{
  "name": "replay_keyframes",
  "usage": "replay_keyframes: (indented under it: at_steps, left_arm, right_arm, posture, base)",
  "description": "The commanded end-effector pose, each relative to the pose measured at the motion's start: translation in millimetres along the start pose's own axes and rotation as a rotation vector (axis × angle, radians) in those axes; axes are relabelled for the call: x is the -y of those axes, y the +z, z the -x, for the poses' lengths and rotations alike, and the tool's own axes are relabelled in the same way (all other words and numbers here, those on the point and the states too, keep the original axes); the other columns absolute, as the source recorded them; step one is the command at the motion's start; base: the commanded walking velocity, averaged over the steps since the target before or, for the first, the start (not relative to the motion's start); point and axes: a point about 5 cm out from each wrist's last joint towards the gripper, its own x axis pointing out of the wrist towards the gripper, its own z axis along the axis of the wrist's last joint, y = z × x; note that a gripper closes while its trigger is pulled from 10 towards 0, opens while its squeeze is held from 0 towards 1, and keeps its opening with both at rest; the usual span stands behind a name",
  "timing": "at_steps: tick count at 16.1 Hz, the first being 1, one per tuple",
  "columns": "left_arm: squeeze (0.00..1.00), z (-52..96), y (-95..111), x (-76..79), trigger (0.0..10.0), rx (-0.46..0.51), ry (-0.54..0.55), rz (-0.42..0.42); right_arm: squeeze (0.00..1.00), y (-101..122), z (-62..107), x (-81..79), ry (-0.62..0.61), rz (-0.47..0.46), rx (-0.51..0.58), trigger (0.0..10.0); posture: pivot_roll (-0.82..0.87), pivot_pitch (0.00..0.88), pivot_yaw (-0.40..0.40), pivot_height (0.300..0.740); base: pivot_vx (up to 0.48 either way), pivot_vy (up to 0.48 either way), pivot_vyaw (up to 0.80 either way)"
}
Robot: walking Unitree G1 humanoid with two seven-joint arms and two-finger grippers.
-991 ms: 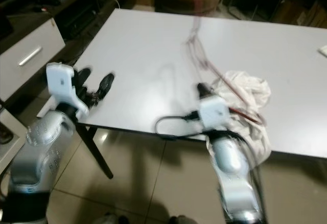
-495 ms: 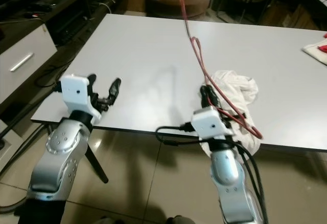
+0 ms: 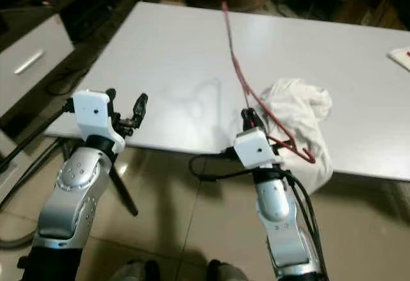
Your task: Hang hanger
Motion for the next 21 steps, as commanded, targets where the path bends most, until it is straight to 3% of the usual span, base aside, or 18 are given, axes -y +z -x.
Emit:
replay_keyframes:
  at_steps: [1,12,17,19,21]
  left_arm:
    - [0.00,-0.6,2,3.1,10.0,0.012,-0.003,-0.011]
    - [0.00,-3.8,1,6.7,10.0,0.024,-0.032,-0.044]
    - [0.00,-4.3,2,4.8,10.0,0.029,-0.013,-0.013]
    - [0.00,-3.7,9,7.6,10.0,0.044,-0.051,0.025]
    - [0.00,-5.9,14,6.5,10.0,0.012,-0.083,0.066]
  right_arm:
    - [0.00,-2,-2.2,3.1,-0.010,-0.011,-0.004,0.0]
    - [0.00,-15,-3.0,-11.0,0.042,-0.019,-0.046,0.0]
    - [0.00,-37,-4.1,-14.4,0.077,0.117,-0.084,0.0]
    - [0.00,-55,-13.4,-15.4,0.102,0.284,-0.097,0.0]
    - [0.00,-62,-19.4,-12.8,0.102,0.347,-0.103,0.0]
  posture:
    - [-0.10,0.060,0.006,0.740]
    - [-0.09,0.046,0.007,0.740]
    - [-0.08,0.055,-0.012,0.740]
    - [-0.05,0.059,-0.028,0.740]
    - [-0.03,0.058,-0.035,0.740]
  base:
    - [-0.292,0.000,0.00]
    - [-0.294,0.000,0.00]
    - [0.000,0.000,0.00]
    - [0.000,0.000,0.00]
    - [0.000,0.000,0.00]
